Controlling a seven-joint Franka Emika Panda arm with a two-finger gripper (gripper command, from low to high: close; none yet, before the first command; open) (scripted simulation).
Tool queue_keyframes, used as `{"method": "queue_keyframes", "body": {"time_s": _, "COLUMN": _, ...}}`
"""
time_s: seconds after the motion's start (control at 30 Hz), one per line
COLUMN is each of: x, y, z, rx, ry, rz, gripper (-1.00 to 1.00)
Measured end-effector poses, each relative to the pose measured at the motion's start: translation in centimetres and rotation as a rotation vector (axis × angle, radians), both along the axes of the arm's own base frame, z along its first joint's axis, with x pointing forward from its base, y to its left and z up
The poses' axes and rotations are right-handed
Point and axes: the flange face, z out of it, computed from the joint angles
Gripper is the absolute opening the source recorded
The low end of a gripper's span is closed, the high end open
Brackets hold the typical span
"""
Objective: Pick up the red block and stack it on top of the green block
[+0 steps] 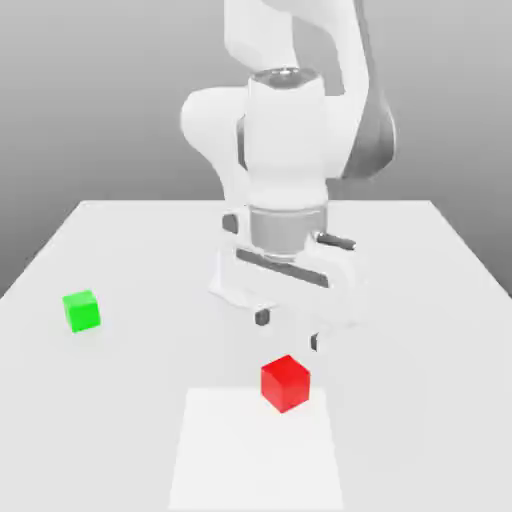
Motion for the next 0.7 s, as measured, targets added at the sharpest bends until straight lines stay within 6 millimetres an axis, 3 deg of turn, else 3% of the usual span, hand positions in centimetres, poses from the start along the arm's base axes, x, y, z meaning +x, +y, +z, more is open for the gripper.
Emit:
{"method": "queue_keyframes", "body": {"time_s": 0.1, "x": -1.7, "y": 0.2, "z": -2.6, "rx": -0.011, "ry": 0.044, "rz": -0.052, "gripper": 0.00}}
{"method": "queue_keyframes", "body": {"time_s": 0.53, "x": -1.9, "y": 0.2, "z": -8.6, "rx": -0.011, "ry": 0.049, "rz": -0.059, "gripper": 0.00}}
{"method": "queue_keyframes", "body": {"time_s": 0.57, "x": -2.0, "y": 0.2, "z": -9.0, "rx": -0.012, "ry": 0.050, "rz": -0.060, "gripper": -1.00}}
{"method": "queue_keyframes", "body": {"time_s": 0.7, "x": -2.0, "y": 0.2, "z": -9.0, "rx": -0.012, "ry": 0.048, "rz": -0.060, "gripper": -1.00}}
